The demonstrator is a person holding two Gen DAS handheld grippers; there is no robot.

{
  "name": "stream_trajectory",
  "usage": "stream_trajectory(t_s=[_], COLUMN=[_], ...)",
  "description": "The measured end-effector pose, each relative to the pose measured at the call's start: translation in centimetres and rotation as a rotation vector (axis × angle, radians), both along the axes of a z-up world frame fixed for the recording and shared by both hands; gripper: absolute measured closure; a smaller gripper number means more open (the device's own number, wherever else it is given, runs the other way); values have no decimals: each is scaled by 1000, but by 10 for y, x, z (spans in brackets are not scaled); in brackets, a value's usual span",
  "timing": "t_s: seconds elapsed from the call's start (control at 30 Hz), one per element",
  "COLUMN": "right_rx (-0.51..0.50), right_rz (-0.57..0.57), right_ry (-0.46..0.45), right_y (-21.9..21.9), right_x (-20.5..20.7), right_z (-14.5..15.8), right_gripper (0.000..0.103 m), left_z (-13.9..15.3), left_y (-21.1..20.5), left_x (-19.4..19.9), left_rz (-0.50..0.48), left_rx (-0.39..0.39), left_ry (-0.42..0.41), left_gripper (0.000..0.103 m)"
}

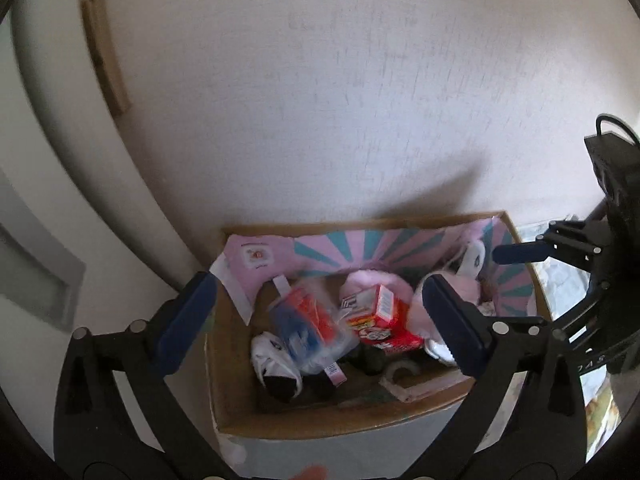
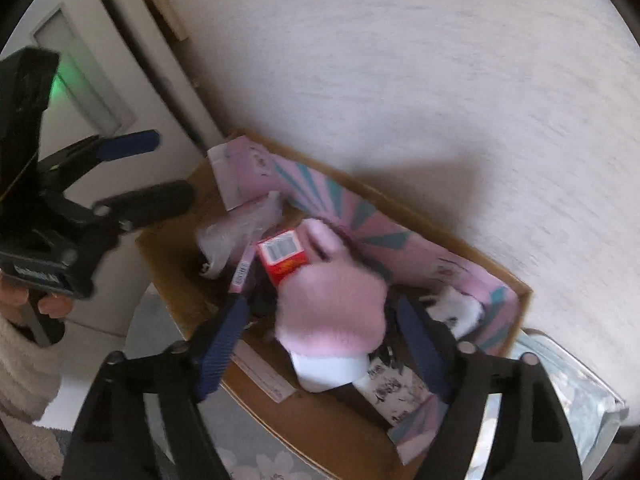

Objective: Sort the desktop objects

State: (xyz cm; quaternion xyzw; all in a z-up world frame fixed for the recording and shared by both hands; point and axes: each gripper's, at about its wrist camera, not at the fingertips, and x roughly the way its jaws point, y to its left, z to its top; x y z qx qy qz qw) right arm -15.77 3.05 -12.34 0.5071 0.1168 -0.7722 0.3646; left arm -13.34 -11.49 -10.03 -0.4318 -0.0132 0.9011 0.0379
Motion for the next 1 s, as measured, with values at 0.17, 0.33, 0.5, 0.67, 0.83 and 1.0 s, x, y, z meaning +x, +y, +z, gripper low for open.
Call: stream_trajectory(t_s=[0.17, 0.33, 0.5, 0.67, 0.83, 1.0], right_rx=[-9, -13, -49, -56, 3, 49], right_rz=[-105, -178, -244, -351, -466, -551], right_ry=[-4, 38, 35, 53, 151, 138], right_y=[27, 37, 42, 62, 84, 106], right_x=[8, 14, 21, 35, 66, 101], right_z=[9, 22, 25, 38, 66, 93], right_gripper=[16, 1, 1, 1, 1, 1], left_z=[6, 20, 35, 53, 75, 96], left_y=[-8, -17, -13, -9, 1, 20], left_x=[10, 27, 41, 61, 86, 108], left_rz=[55, 70, 82, 92, 99, 89], left_rx=[-26, -8, -5, 52, 78, 54], left_ry=[-41, -48, -45, -42, -39, -33], left_gripper=[0, 0, 0, 0, 0, 0])
